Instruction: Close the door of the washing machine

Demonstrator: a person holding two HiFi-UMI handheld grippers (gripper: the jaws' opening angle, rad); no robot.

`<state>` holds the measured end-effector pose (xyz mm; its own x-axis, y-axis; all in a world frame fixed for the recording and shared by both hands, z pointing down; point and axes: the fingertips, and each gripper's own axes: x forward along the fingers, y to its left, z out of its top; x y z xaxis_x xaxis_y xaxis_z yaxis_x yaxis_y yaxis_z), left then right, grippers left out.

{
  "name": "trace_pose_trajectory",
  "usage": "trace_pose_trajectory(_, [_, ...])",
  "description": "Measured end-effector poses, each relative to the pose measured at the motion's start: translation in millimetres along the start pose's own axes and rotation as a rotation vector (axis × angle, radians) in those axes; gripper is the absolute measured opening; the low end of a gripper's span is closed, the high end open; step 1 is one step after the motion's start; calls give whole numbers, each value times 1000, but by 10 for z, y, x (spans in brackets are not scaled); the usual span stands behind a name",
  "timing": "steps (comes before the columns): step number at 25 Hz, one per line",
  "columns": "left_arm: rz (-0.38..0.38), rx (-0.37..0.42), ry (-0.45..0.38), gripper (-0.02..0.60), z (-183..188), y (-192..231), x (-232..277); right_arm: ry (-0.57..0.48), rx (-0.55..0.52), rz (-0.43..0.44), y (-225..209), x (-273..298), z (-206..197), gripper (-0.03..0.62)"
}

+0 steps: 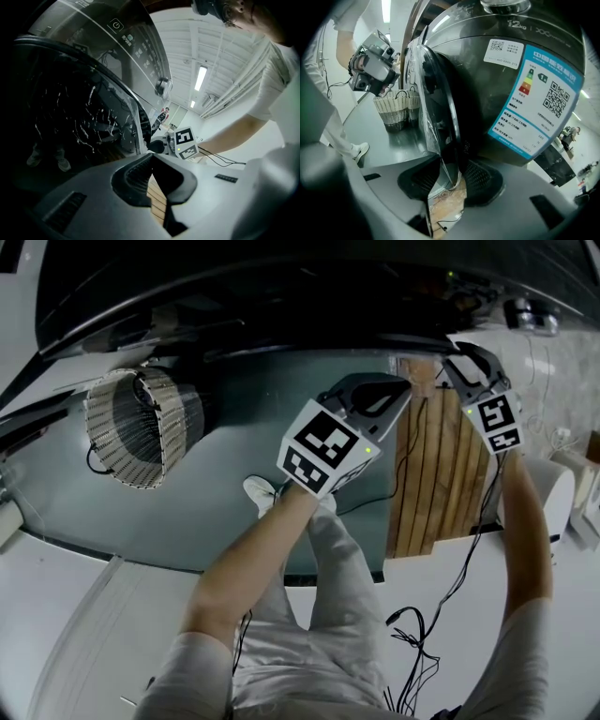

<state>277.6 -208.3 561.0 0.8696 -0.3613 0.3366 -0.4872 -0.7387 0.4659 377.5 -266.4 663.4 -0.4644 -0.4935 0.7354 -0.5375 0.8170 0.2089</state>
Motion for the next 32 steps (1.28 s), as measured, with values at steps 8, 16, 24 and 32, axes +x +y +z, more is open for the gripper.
trace_pose_trajectory(8, [13,-16,0,2,-61,58,-29,5,20,-19,-13,7,1,156])
trace_pose_trajectory(16, [22,95,12,3,111,144,79,5,94,-49,-37,19,-12,163])
trace_pose_trajectory(24, [5,89,9,3,91,44,83,25,153,-65,-35,22,-28,167])
trace_pose_trajectory(32, [9,90,-10,3,148,10,29,14,205,-107,-122,62,-17,172])
